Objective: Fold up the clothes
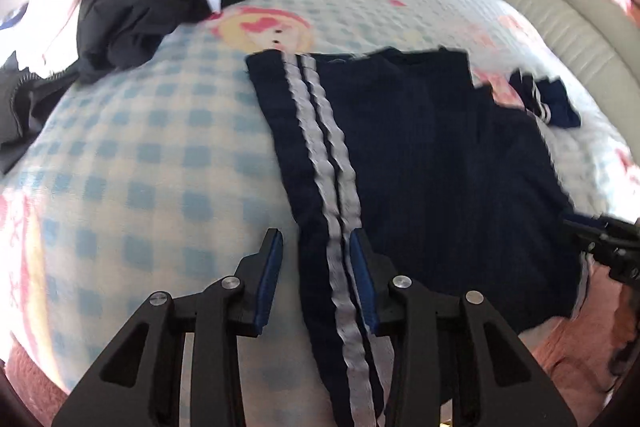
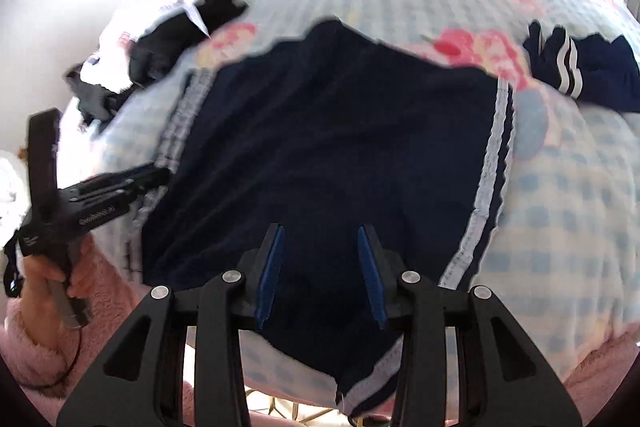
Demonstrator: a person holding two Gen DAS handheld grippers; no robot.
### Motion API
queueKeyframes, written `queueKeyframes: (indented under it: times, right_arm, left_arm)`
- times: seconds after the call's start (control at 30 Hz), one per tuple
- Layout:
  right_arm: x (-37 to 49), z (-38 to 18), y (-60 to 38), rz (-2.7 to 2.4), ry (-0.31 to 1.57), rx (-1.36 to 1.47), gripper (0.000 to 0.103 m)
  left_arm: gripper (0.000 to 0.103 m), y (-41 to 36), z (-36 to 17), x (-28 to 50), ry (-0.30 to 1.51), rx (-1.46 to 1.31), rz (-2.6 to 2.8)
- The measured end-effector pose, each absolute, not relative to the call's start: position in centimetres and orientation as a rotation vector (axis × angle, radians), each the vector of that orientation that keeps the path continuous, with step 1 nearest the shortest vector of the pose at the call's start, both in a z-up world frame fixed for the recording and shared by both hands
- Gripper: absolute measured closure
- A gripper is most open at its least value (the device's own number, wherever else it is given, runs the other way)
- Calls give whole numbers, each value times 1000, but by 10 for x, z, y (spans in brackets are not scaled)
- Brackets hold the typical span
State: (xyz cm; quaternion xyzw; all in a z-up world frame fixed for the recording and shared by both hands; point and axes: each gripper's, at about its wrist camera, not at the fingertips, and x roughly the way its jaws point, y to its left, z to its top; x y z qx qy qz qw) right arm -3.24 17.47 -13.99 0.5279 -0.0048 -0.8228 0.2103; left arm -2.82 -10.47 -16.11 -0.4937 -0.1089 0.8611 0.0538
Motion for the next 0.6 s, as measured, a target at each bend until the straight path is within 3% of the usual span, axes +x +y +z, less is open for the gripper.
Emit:
queueKeyframes:
  times: [0.13, 0.3, 0.37, 0.4, 0.6]
  right_arm:
    - [-58, -123, 168, -2289, -2, 1409, 60]
    - [-90, -100, 136, -2380, 221, 1326, 54]
    - [-100, -102, 127, -2350, 230, 1306, 52]
    - [-106, -107, 125, -2344, 224, 1327, 52]
    - [-145, -126, 131, -2361, 113, 1419, 52]
  left_arm:
    - [65, -115, -157, -55, -340, -1488, 2658]
    - [65, -115, -165, -85, -328, -1517, 2683]
    - [88, -115, -168, -97, -324, -1528, 2693]
    - [95, -115, -169, -103, -321, -1534, 2698]
    - [98, -137, -161, -100, -345, -1468, 2810]
